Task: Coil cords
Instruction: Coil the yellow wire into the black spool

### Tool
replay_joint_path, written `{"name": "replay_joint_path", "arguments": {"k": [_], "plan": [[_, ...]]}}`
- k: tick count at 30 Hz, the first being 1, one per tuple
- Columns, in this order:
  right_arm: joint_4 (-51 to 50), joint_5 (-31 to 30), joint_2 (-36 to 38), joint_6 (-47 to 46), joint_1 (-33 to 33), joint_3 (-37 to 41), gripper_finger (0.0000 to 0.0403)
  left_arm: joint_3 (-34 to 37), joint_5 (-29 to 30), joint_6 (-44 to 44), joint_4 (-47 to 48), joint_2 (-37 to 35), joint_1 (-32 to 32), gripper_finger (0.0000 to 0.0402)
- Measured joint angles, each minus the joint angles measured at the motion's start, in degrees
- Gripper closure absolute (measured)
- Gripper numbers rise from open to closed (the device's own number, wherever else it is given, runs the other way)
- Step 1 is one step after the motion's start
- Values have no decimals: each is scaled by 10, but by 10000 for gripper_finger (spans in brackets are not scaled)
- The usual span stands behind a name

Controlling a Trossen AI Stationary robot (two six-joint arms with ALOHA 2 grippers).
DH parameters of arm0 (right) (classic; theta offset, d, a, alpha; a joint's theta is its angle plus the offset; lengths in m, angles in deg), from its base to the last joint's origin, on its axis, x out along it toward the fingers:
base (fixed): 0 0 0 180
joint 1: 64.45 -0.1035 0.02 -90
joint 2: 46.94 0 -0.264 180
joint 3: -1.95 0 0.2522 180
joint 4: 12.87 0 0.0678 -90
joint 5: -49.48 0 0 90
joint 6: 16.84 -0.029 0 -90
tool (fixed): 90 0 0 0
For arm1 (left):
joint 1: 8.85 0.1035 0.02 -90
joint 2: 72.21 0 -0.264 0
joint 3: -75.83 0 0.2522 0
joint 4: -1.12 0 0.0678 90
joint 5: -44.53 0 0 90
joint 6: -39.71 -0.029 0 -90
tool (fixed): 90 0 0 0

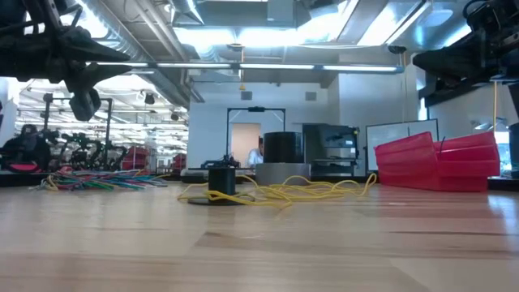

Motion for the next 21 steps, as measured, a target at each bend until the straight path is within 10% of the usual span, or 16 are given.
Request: {"name": "replay_joint_path", "arguments": {"k": [15,21], "plan": [[62,-16,0,-63,0,0,378,1,95,-325,-176,0,0,345],[159,-15,-20,-56,0,-2,378,-37,46,-443,-248,38,0,345]]}}
